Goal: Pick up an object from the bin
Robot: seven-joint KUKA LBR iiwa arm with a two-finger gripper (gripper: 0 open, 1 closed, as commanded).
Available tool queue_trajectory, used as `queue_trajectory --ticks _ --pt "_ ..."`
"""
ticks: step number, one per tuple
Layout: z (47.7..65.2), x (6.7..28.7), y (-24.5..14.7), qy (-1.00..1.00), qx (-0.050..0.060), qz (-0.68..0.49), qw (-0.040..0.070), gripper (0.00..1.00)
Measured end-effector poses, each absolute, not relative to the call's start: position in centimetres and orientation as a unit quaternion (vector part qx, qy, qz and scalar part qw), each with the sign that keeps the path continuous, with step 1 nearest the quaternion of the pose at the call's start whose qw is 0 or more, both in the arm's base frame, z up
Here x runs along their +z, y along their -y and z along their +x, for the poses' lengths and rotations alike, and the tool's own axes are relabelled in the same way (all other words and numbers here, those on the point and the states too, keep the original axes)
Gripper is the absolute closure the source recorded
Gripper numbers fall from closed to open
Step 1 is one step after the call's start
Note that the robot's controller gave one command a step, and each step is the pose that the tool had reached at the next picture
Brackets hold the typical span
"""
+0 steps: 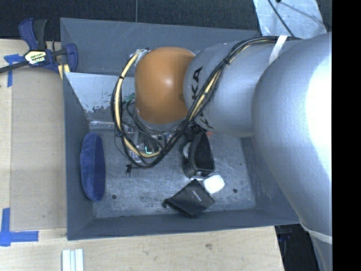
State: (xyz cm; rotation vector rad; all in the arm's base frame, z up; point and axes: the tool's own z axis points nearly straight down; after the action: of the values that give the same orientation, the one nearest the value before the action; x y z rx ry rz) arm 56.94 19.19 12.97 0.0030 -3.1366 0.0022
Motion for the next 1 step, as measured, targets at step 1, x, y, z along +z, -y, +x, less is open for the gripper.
queue_trajectory --ticks 1 --pt "60.96 6.88 -11.83 0.994 0.001 0.111 0.000 0.00"
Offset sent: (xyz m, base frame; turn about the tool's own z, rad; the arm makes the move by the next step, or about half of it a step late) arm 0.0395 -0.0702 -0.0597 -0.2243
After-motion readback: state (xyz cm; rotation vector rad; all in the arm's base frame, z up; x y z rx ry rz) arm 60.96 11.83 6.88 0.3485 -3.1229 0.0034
